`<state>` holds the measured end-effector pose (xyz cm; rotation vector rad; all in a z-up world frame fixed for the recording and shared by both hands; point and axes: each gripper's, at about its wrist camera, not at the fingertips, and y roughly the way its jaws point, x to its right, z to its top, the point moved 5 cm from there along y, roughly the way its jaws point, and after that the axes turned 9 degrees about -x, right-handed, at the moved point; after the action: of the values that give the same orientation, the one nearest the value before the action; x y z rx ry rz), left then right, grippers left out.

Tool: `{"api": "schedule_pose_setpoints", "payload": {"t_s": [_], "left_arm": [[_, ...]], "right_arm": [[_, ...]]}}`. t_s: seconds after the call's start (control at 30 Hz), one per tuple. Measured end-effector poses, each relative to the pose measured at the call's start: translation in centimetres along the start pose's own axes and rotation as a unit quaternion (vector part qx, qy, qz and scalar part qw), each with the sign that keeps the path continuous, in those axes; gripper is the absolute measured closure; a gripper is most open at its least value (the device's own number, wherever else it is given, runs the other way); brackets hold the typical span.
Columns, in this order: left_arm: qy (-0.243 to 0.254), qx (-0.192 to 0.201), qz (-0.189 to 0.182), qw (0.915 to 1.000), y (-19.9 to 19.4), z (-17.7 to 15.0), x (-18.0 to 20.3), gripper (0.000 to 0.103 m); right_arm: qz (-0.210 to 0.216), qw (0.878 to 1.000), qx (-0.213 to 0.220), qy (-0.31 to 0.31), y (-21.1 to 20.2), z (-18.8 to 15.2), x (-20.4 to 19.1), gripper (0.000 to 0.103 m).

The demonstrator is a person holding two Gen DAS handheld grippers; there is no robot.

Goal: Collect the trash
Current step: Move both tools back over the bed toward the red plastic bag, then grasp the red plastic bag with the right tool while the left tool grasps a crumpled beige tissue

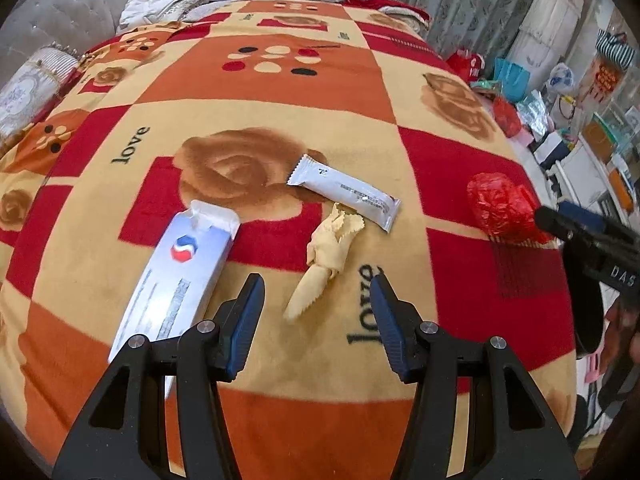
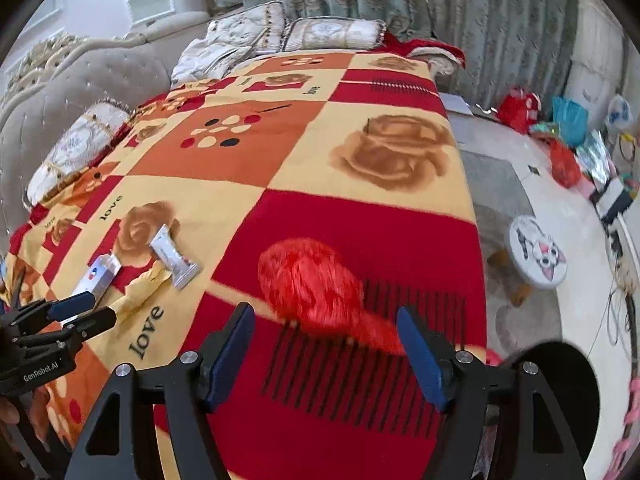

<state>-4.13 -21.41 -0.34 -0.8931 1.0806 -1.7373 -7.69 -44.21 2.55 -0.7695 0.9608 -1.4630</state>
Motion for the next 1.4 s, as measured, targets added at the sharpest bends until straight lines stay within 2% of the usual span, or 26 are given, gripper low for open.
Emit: {"api": "schedule_pose_setpoints", "payload": {"t_s": [0.17, 0.6, 0.63, 0.67, 0.7, 0.73, 0.8, 0.83, 1.13, 1.4], "left_arm": [[0.009, -0.004, 0.016, 0.9998, 1.4, 1.0, 0.3, 0.050], [0.023, -0.017, 0.029, 0.9992, 3.5, 2.1, 0.7, 0.050], [0.023, -0.016, 0.030, 0.9992, 3.6, 2.1, 0.7, 0.050], [0.024, -0.014, 0.030, 0.9992, 3.5, 2.1, 0.7, 0.051], [0.025, -0.014, 0.030, 0.9991, 3.5, 2.1, 0.8, 0.055], [0.026, -0.013, 0.030, 0.9991, 3.5, 2.1, 0.8, 0.066], [0.025, -0.012, 0.030, 0.9992, 3.4, 2.1, 0.7, 0.083], [0.023, -0.013, 0.023, 0.9994, 3.3, 2.0, 0.6, 0.087], [0.006, 0.001, -0.005, 1.0000, 0.9, 0.9, 0.5, 0.089], [0.021, 0.019, -0.020, 0.9994, -1.6, 0.0, 3.0, 0.089]], "right_arm": [[-0.008, 1.000, -0.014, -0.020, 1.5, 1.1, -0.2, 0.031], [0.020, 0.999, -0.046, -0.015, 5.7, 1.3, -0.3, 0.032], [0.023, 0.999, -0.046, -0.014, 5.8, 1.1, -0.3, 0.034], [0.021, 0.999, -0.044, -0.012, 5.8, 0.9, -0.3, 0.048], [0.018, 0.999, -0.044, -0.011, 5.8, 0.7, -0.3, 0.056], [0.018, 0.999, -0.042, -0.009, 5.7, 0.6, -0.3, 0.056], [0.025, 0.999, -0.035, -0.001, 5.4, 0.3, -0.2, 0.060], [0.028, 0.999, -0.033, 0.003, 5.1, 0.2, -0.2, 0.061], [0.062, 0.998, -0.006, 0.018, 1.8, -1.5, -0.6, 0.061], [0.061, 0.998, 0.005, 0.027, -0.3, -3.8, -0.9, 0.061]]}}
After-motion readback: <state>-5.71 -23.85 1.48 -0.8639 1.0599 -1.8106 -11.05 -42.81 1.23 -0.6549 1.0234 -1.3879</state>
